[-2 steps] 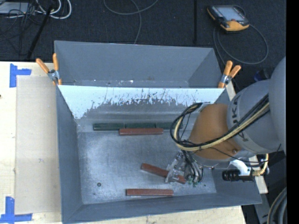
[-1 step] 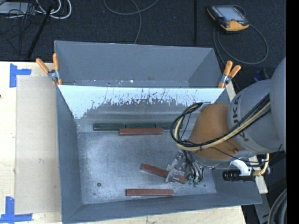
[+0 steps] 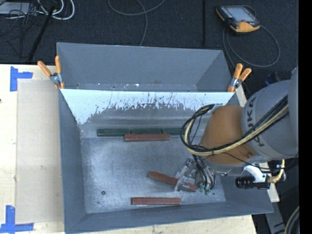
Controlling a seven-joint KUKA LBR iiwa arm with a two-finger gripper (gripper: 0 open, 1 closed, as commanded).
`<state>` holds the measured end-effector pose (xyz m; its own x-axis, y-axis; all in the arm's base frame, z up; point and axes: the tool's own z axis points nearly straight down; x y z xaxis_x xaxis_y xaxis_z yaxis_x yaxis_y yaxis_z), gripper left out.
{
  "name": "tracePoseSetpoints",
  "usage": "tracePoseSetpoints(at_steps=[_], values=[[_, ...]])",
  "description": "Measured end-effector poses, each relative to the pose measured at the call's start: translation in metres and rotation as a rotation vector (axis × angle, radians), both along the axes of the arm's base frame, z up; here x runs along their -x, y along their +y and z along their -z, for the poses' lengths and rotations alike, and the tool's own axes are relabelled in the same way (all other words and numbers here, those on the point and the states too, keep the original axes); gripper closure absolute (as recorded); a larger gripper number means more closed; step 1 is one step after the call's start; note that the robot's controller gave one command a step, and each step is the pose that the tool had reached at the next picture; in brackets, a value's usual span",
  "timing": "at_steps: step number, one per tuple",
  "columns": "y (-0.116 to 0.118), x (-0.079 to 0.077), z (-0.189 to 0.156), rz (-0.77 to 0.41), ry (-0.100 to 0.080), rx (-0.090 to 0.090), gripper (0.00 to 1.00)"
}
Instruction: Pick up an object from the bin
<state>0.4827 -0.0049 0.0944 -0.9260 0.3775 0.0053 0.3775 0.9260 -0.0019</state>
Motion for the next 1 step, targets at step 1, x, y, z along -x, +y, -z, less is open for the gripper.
tracePoseSetpoints(at_steps=[1], values=[[0.0,-0.0008,-0.0189,0.0,-0.001,0.0,1.0]])
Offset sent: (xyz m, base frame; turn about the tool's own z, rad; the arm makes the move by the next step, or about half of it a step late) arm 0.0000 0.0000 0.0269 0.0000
